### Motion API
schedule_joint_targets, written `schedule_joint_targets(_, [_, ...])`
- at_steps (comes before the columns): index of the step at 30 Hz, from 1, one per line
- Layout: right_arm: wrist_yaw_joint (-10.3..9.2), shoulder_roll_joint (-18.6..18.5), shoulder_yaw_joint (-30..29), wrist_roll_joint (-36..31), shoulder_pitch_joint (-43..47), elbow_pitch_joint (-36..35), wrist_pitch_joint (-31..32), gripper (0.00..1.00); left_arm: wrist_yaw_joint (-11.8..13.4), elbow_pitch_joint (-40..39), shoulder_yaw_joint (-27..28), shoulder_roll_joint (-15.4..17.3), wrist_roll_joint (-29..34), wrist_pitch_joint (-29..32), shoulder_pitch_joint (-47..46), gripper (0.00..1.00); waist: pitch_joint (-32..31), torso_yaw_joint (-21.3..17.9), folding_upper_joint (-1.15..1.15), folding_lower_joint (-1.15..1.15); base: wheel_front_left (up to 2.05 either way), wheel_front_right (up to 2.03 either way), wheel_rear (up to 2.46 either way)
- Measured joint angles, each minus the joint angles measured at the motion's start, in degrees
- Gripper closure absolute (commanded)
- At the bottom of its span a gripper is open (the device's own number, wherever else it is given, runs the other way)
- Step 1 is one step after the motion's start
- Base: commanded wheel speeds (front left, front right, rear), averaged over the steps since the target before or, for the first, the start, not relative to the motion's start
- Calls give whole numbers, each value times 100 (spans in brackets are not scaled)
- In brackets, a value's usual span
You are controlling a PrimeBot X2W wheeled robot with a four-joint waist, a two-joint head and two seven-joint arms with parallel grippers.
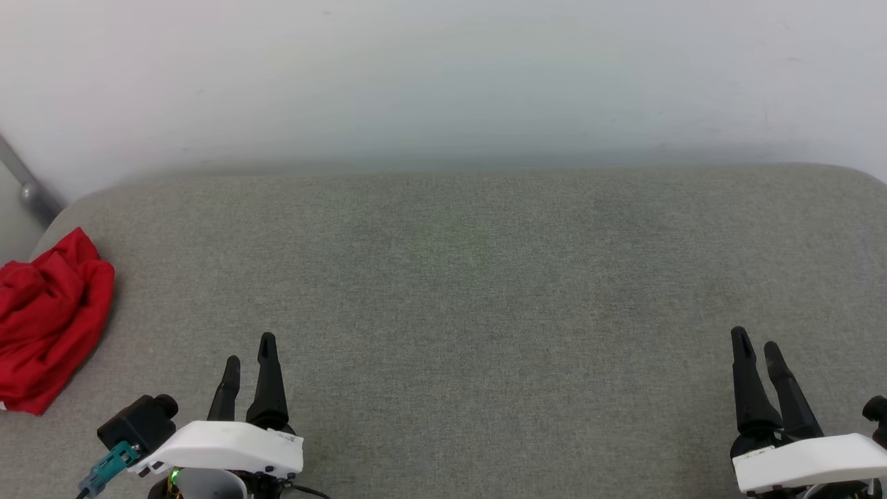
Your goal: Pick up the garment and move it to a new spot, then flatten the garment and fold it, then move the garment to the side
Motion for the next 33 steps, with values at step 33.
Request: schedule_joint_targets(33, [0, 0, 8, -1898, 334, -365, -509, 0, 136, -168, -421, 4, 2073, -508, 233, 0, -7, 28, 0, 0, 0, 0, 0])
